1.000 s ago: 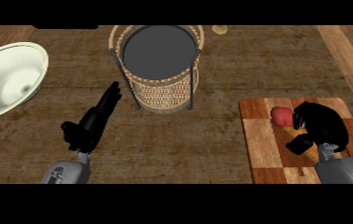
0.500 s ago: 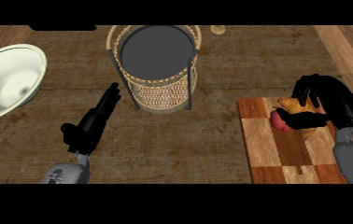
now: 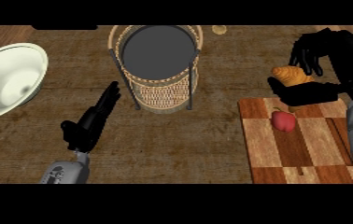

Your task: Pick the croissant from the cutting board and place it in the tiered basket

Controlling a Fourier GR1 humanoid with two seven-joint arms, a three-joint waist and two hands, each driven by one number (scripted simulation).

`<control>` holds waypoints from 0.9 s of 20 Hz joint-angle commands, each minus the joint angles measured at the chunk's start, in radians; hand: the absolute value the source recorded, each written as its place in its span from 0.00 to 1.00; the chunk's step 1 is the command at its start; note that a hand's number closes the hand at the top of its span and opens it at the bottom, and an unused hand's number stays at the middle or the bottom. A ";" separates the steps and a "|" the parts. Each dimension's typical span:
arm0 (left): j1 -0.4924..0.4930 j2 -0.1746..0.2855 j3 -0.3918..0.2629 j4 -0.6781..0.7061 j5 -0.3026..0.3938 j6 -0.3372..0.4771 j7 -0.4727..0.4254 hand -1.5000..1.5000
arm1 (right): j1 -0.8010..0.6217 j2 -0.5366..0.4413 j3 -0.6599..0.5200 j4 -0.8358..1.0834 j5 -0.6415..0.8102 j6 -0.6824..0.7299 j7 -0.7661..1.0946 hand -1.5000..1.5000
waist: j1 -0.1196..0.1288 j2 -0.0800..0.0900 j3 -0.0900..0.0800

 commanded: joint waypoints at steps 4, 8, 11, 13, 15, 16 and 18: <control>0.004 0.024 0.018 -0.010 0.020 -0.054 0.011 0.50 | -0.311 0.127 0.037 0.071 -0.011 0.007 0.265 1.00 | 0.008 0.001 0.000; -0.003 -0.002 0.014 0.006 -0.005 -0.021 -0.014 0.50 | -0.525 0.186 0.053 0.277 0.035 -0.025 0.313 1.00 | 0.018 0.004 0.000; -0.010 -0.003 -0.001 -0.021 -0.016 -0.021 0.023 0.50 | -0.611 0.262 0.076 0.429 0.091 -0.102 0.317 1.00 | 0.028 0.006 0.000; 0.001 -0.020 0.012 0.014 -0.012 -0.017 -0.018 0.50 | -0.609 0.306 0.099 0.455 0.107 -0.140 0.272 1.00 | 0.016 0.005 0.000; 0.045 -0.016 -0.016 -0.008 -0.031 -0.027 -0.045 0.50 | -0.694 0.279 0.055 0.662 0.112 -0.151 0.182 1.00 | 0.038 0.011 0.000; 0.016 -0.048 -0.014 0.003 -0.046 0.016 -0.036 0.50 | -0.705 0.314 0.064 0.661 0.092 -0.131 0.208 1.00 | 0.024 0.008 0.000; 0.003 -0.054 -0.030 0.003 -0.047 0.002 -0.014 0.50 | -0.746 0.365 0.087 0.746 0.134 -0.187 0.194 1.00 | 0.025 0.008 0.000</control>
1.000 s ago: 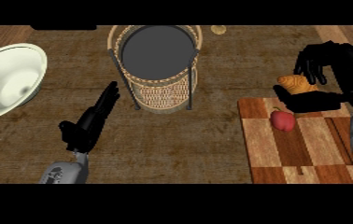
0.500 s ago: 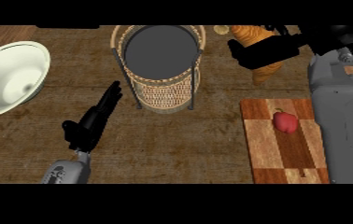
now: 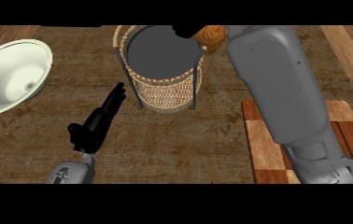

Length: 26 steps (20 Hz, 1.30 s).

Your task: Pick the croissant from the cutting board and place it in the tiered basket

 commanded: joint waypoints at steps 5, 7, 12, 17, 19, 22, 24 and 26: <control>-0.005 0.004 0.002 -0.012 -0.011 -0.008 0.017 0.50 | -0.115 0.089 0.012 0.365 0.029 -0.164 -0.166 1.00 | 0.007 0.003 0.000; -0.073 -0.010 0.027 0.020 0.013 -0.008 0.047 0.50 | -0.189 0.090 0.000 0.436 -0.006 -0.155 -0.166 1.00 | 0.004 0.003 0.000; -0.053 -0.013 0.016 0.057 -0.022 -0.004 -0.027 0.50 | -0.202 0.090 0.088 0.548 -0.148 -0.283 -0.248 1.00 | 0.024 0.008 0.000; -0.083 -0.007 0.028 0.048 0.006 -0.035 0.019 0.50 | -0.250 0.091 0.088 0.623 -0.294 -0.305 -0.248 1.00 | 0.026 0.008 0.000; -0.080 -0.024 0.011 0.007 -0.012 -0.004 0.063 0.50 | -0.264 0.091 0.145 0.604 -0.390 -0.314 -0.159 1.00 | 0.035 0.003 0.000; -0.035 -0.032 0.002 0.058 -0.025 -0.010 -0.017 0.50 | -0.234 0.091 0.087 0.606 -0.514 -0.290 -0.034 1.00 | 0.030 0.001 -0.001; -0.089 -0.023 0.012 0.028 -0.007 -0.022 0.054 0.50 | -0.221 0.091 0.083 0.625 -0.580 -0.333 -0.054 0.00 | 0.034 0.003 0.000; -0.076 -0.012 0.024 -0.005 0.011 -0.032 0.079 0.50 | -0.236 0.091 0.103 0.634 -0.632 -0.365 -0.065 0.00 | 0.035 0.002 0.000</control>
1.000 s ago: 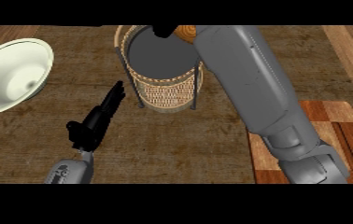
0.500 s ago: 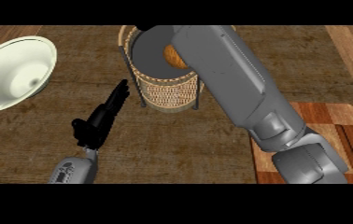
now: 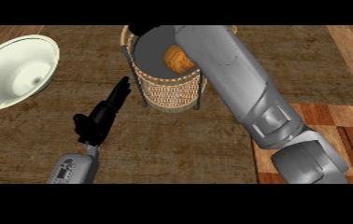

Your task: Pick the croissant from the cutting board and place it in the tiered basket

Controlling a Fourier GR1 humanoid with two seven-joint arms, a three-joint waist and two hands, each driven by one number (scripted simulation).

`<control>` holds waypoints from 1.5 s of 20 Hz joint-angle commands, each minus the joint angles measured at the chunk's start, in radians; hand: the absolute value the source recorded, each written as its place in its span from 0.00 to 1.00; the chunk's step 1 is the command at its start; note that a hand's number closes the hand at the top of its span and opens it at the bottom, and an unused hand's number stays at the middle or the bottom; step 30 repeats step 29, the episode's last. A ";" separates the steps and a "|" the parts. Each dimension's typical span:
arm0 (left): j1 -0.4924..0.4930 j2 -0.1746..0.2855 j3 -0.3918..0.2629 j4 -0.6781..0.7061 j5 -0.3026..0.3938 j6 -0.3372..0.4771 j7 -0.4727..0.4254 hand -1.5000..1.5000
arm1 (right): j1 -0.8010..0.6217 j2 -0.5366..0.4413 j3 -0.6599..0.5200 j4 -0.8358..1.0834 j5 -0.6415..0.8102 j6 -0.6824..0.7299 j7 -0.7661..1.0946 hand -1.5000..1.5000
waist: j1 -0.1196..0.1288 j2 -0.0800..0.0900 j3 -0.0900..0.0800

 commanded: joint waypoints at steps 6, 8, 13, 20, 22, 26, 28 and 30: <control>0.026 -0.001 0.016 0.015 -0.017 0.016 -0.038 0.50 | -0.026 -0.007 -0.014 0.000 -0.072 -0.206 -0.056 0.00 | -0.040 -0.004 0.001; 0.057 0.021 0.033 -0.004 0.011 -0.014 -0.041 0.50 | -0.024 -0.011 0.019 -0.009 -0.014 -0.313 -0.041 0.00 | -0.046 -0.008 0.000; 0.074 0.018 0.032 0.004 0.002 -0.002 -0.033 0.50 | 0.028 -0.154 0.020 -0.034 0.069 -0.462 -0.067 0.00 | -0.072 -0.015 0.001; 0.052 0.021 0.057 -0.015 0.013 0.009 -0.015 0.50 | 0.207 -0.353 -0.113 -0.267 -0.020 -0.435 -0.155 0.00 | -0.090 -0.018 0.003; 0.059 0.030 0.067 -0.001 0.023 -0.010 -0.038 0.50 | 0.305 -0.395 -0.146 -0.354 -0.056 -0.404 -0.188 0.00 | -0.094 -0.018 0.003; 0.056 0.019 0.065 0.031 -0.001 0.011 -0.077 0.50 | 0.503 -0.520 -0.217 -0.479 -0.141 -0.249 -0.246 0.00 | -0.097 -0.014 0.002; 0.096 0.023 0.053 -0.044 0.003 0.015 -0.015 0.50 | 0.565 -0.610 -0.246 -0.564 -0.189 -0.142 -0.192 0.00 | -0.096 -0.020 0.003; 0.093 0.060 0.074 -0.045 0.026 -0.031 -0.027 0.50 | 0.613 -0.629 -0.268 -0.572 -0.205 -0.114 -0.217 0.00 | -0.088 -0.016 0.002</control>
